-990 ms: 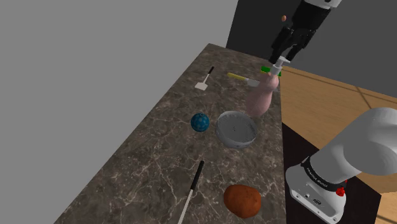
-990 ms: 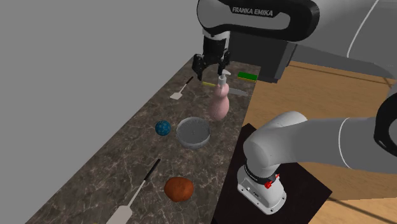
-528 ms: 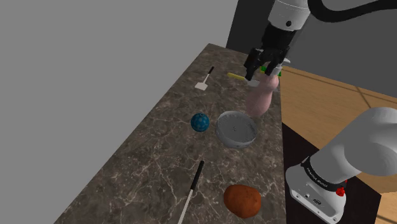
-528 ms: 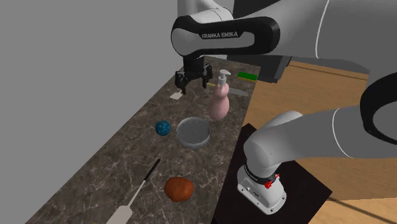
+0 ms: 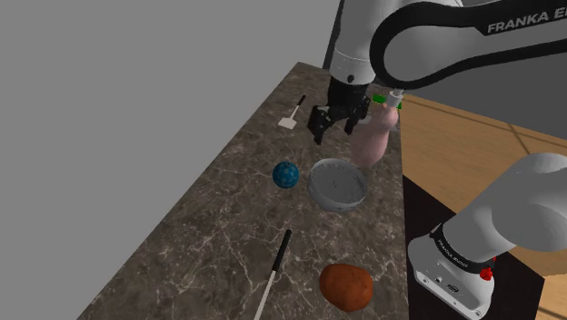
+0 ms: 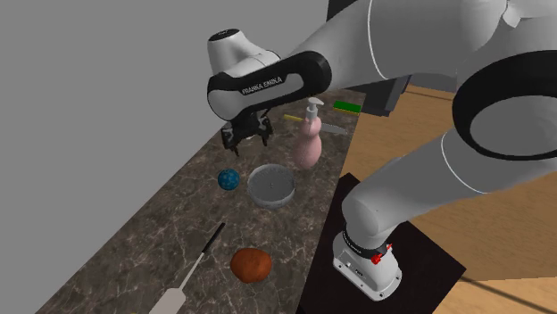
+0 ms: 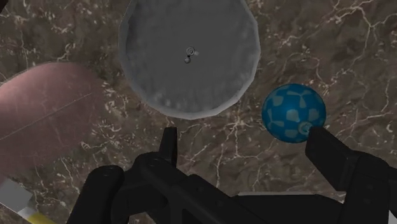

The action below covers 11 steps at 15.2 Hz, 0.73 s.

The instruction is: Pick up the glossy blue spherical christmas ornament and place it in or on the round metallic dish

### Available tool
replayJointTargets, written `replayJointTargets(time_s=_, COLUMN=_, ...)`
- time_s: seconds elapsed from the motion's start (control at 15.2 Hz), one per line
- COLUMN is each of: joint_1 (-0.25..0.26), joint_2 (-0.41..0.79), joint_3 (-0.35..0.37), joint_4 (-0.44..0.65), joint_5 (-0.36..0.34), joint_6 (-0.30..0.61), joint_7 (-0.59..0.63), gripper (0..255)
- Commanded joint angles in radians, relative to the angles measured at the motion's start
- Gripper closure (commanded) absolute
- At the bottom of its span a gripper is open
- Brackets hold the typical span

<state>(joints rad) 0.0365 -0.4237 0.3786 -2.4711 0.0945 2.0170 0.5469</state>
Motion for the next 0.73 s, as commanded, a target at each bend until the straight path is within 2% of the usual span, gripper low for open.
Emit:
replayJointTargets(time_s=0.0, joint_1=-0.006, joint_2=0.083, joint_3=0.047, joint_4=0.035, joint_5=-0.021, joint_6=0.031, joint_7=0.069, gripper=0)
replayJointTargets(time_s=0.4, joint_1=-0.017, joint_2=0.345, joint_3=0.157, joint_4=0.134, joint_5=-0.146, joint_6=0.113, joint_7=0.288, gripper=0)
replayJointTargets(time_s=0.59, joint_1=-0.004, joint_2=0.491, joint_3=0.182, joint_4=0.204, joint_5=-0.239, joint_6=0.132, joint_7=0.409, gripper=0)
replayJointTargets(time_s=0.66, joint_1=0.001, joint_2=0.500, joint_3=0.180, joint_4=0.208, joint_5=-0.245, joint_6=0.132, joint_7=0.416, gripper=0)
